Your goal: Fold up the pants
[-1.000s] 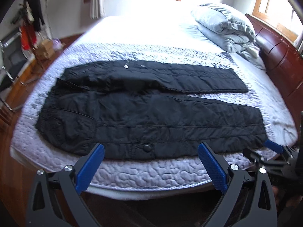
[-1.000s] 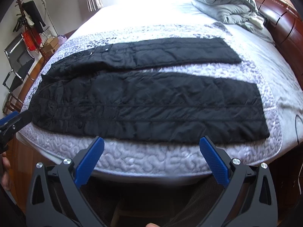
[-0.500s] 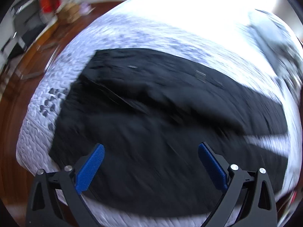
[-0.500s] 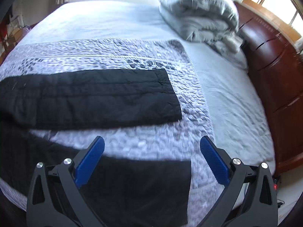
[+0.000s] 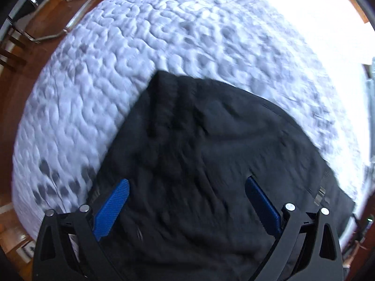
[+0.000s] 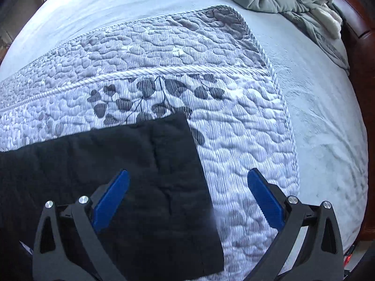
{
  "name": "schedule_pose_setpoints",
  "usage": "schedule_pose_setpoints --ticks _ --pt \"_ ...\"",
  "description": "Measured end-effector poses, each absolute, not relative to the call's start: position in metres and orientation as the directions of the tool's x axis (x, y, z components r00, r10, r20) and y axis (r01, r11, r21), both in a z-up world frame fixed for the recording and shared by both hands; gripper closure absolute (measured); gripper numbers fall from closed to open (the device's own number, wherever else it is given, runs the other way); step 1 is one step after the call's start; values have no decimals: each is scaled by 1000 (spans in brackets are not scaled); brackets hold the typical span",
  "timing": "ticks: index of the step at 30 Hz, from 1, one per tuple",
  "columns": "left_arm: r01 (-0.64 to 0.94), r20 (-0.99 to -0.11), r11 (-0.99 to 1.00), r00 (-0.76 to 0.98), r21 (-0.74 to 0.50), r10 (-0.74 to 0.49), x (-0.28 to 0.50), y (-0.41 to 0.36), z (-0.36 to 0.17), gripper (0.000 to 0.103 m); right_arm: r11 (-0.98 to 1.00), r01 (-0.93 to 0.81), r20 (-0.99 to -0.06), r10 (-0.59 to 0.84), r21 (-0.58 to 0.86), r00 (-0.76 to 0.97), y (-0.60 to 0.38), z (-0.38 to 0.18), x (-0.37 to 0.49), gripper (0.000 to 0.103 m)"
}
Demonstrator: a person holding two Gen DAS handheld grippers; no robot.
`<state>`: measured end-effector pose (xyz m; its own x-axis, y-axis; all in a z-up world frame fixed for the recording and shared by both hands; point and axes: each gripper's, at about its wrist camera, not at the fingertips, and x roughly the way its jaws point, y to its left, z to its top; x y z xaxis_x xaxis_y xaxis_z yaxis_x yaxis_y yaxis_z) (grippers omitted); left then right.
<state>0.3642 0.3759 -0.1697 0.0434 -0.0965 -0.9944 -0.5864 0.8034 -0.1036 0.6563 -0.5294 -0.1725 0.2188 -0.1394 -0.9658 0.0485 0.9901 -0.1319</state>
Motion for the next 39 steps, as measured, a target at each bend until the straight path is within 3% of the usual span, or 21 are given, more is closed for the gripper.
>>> schedule_pose_setpoints --ticks 15,17,21,23,25,26,27,30,33,39 --pt "-493 -999 870 -34 3 -15 411 355 -197 6 988 133 -971 41 74 235 -570 -202 696 2" --pt "-476 -999 879 -20 -16 -29 414 348 -195 26 992 110 -974 38 64 224 -569 -203 698 2" --pt "-446 -999 895 -24 -14 -27 425 330 -195 51 994 86 -972 44 65 229 -562 -205 695 2" --pt "-417 -1000 909 -22 -10 -21 433 316 -192 70 995 57 -968 69 85 242 -555 -206 691 3" --pt "-400 -1000 917 -16 -15 -23 441 301 -192 85 998 17 -964 61 68 258 -546 -207 687 18" --pt "-389 -999 921 -11 -27 -34 445 295 -193 90 998 -2 -962 54 55 269 -542 -207 685 33" --pt "-381 -1000 924 -11 -18 -24 444 289 -192 90 1000 -12 -957 31 29 289 -538 -203 682 55" --pt "-373 -1000 928 2 -5 -5 447 276 -191 92 999 -31 -948 17 7 318 -529 -194 676 83" --pt "-404 -997 912 50 -73 -58 441 276 -183 93 994 -92 -933 -26 -63 359 -518 -182 668 90" --pt "-406 -979 897 162 -177 -121 433 275 -163 94 992 -100 -890 -27 -81 455 -515 -160 649 91"
